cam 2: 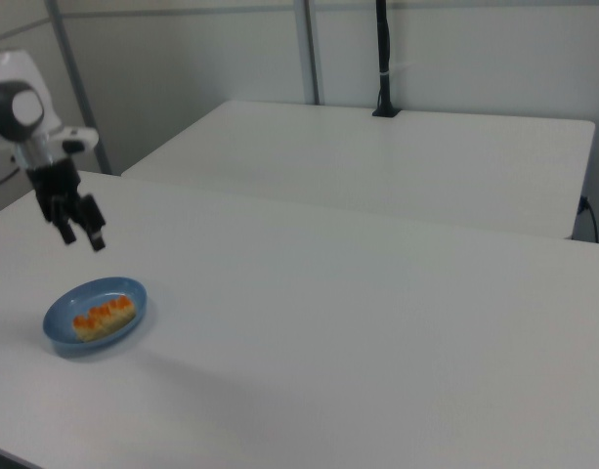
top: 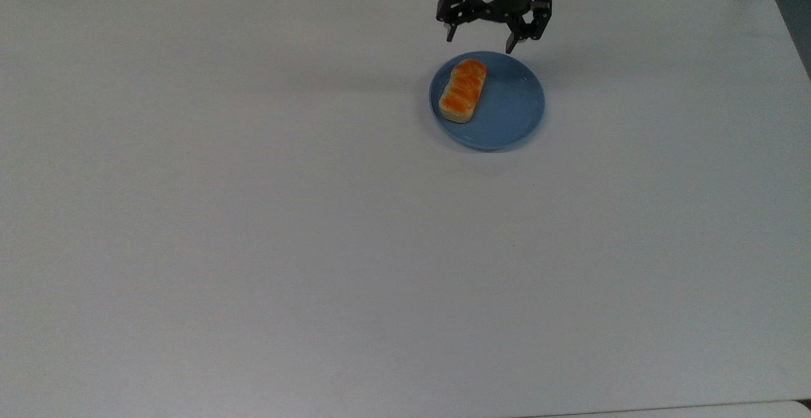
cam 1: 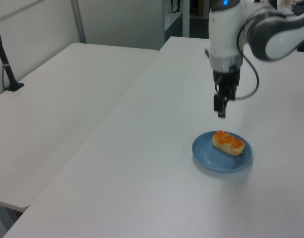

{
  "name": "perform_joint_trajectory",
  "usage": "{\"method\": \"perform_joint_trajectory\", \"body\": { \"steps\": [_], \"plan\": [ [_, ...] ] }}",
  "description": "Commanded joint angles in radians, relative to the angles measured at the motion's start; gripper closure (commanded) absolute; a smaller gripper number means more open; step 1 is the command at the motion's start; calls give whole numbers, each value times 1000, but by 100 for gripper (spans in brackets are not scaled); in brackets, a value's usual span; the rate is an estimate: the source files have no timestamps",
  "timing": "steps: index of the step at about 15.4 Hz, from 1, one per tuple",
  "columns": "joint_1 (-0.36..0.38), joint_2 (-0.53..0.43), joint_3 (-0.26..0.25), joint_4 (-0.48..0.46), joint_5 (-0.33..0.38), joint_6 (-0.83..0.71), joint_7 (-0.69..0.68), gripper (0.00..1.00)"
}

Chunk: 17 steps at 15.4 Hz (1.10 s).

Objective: Put the bread on a plate

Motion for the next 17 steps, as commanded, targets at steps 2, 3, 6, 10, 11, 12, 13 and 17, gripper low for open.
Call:
{"method": "perform_joint_trajectory", "body": {
  "steps": [2,3,6,10,11,12,13,17],
  "plan": [
    [-184,-41,-4,261,5,-214,-223,0],
    [-227,-45,-9,294,10,-225,-277,0],
    [-332,-73,-14,332,16,-225,-406,0],
    [-462,-102,-39,332,100,-228,-560,0],
    [-473,-102,-61,330,116,-226,-574,0],
    [-484,-96,-66,327,114,-226,-609,0],
    [-487,-91,-67,325,111,-226,-630,0],
    [-489,-88,-58,319,105,-222,-643,0]
  ]
}}
